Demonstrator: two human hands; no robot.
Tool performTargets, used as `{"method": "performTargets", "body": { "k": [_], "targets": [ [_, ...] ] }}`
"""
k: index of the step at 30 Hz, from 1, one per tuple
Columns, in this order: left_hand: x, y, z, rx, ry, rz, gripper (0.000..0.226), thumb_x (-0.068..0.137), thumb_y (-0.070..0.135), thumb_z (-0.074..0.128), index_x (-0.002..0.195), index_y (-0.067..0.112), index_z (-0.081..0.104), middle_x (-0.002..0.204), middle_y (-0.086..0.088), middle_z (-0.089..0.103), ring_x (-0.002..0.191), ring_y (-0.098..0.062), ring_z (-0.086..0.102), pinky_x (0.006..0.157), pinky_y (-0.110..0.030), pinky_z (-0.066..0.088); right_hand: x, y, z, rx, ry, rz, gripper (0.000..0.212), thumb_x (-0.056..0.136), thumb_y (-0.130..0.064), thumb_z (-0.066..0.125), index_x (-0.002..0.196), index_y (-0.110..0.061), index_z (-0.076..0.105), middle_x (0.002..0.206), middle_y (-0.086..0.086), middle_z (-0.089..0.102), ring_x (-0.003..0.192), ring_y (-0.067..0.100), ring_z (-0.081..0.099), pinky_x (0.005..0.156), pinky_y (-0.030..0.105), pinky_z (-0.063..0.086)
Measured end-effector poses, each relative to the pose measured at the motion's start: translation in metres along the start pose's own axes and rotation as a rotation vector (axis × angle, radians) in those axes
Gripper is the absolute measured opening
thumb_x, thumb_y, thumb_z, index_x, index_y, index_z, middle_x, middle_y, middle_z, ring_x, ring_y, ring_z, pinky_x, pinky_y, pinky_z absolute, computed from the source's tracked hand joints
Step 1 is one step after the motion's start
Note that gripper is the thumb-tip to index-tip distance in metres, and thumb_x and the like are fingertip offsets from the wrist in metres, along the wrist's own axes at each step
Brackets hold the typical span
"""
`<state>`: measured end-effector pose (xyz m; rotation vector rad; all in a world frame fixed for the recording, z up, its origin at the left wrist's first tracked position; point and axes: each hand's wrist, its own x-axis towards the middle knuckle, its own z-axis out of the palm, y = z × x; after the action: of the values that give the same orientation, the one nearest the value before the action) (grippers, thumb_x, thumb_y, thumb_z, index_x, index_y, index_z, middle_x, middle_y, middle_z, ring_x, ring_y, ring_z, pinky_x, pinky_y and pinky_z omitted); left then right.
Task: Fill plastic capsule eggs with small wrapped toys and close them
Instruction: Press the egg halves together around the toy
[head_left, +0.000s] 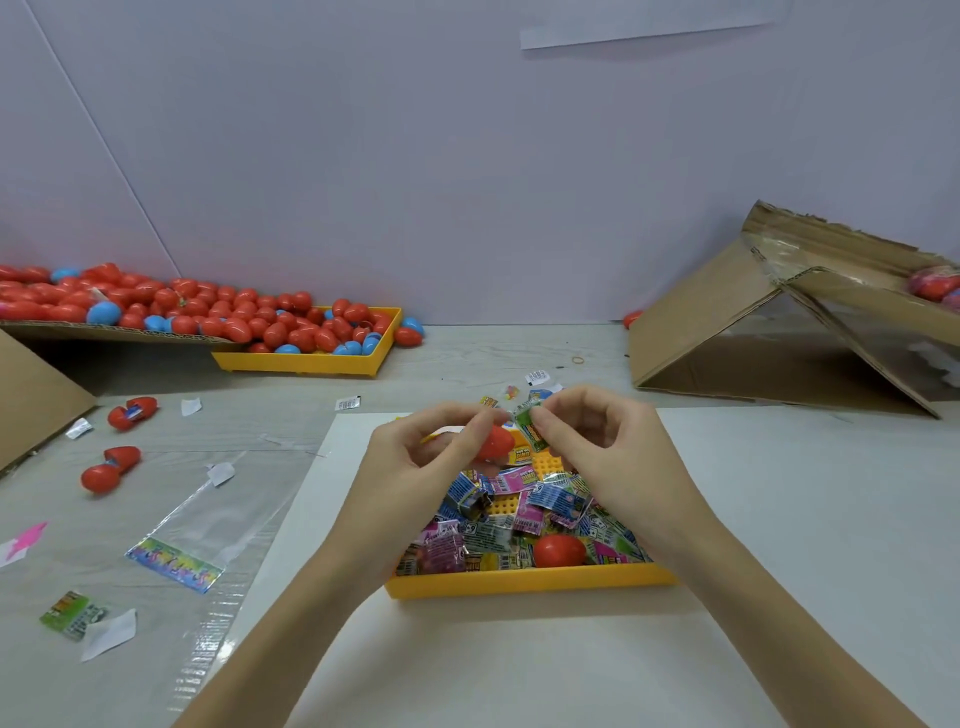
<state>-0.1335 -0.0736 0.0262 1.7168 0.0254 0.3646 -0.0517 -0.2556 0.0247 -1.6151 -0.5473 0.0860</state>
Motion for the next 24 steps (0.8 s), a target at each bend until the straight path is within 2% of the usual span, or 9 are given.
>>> {"method": "performTargets", "body": {
  "k": [2,5,9,14,20,24],
  "targets": [
    [-0.0009,0.0008,-0.0016,-0.046,-0.069,-0.054,0.03,0.091,0.042,0.069,0.12,0.036,0.074,0.106,0.005,0.079,0.099,-0.015,0.076,0.086,-0.015,0.055,0.0,-0.0003,0.0004,-0.037,0.022,-0.016,0.007,0.095,-0.026,0.073,0.092,-0.021,0.074,0.078,-0.007,0.073,0.07,0.0,0.064,0.068,0.015,0.049],
    [-0.001,0.0031,-0.002,-0.041,-0.091,-0.035,0.04,0.09,0.032,0.071,0.13,0.029,0.068,0.105,0.001,0.078,0.095,-0.018,0.077,0.083,-0.017,0.056,0.0008,-0.0009,-0.0001,-0.108,0.062,-0.053,0.005,0.095,-0.029,0.073,0.091,-0.026,0.073,0.079,-0.007,0.073,0.069,0.002,0.065,0.068,0.017,0.051],
    [-0.002,0.005,0.0002,-0.019,-0.066,0.012,0.034,0.088,0.032,0.072,0.121,0.02,0.07,0.105,-0.001,0.079,0.095,-0.02,0.077,0.087,-0.024,0.059,0.0003,-0.0009,0.0002,-0.146,0.059,-0.093,0.006,0.095,-0.029,0.073,0.09,-0.027,0.073,0.077,-0.005,0.072,0.069,0.005,0.065,0.067,0.018,0.051],
    [-0.0013,0.0048,-0.0002,0.028,-0.062,0.032,0.027,0.086,0.035,0.072,0.113,0.034,0.074,0.106,0.013,0.078,0.101,-0.007,0.075,0.082,-0.012,0.055,0.0004,0.0002,0.0014,-0.201,0.069,-0.112,0.006,0.096,-0.029,0.072,0.091,-0.025,0.074,0.078,-0.006,0.072,0.077,0.008,0.068,0.069,0.018,0.052],
    [-0.0012,0.0046,0.0001,0.03,-0.073,0.042,0.027,0.087,0.035,0.072,0.114,0.036,0.073,0.107,0.014,0.078,0.101,-0.005,0.074,0.082,-0.012,0.055,0.0,0.0006,0.0015,-0.228,0.088,-0.124,0.005,0.096,-0.029,0.072,0.092,-0.026,0.074,0.08,-0.007,0.073,0.081,0.009,0.07,0.07,0.018,0.054],
    [-0.0004,0.0032,-0.0001,0.038,-0.065,0.033,0.027,0.088,0.035,0.072,0.115,0.034,0.073,0.107,0.013,0.078,0.101,-0.008,0.074,0.083,-0.013,0.056,-0.0001,0.0009,0.002,-0.228,0.053,-0.117,0.005,0.096,-0.03,0.072,0.093,-0.027,0.074,0.082,-0.007,0.074,0.082,0.01,0.071,0.071,0.023,0.058]
  ]
}}
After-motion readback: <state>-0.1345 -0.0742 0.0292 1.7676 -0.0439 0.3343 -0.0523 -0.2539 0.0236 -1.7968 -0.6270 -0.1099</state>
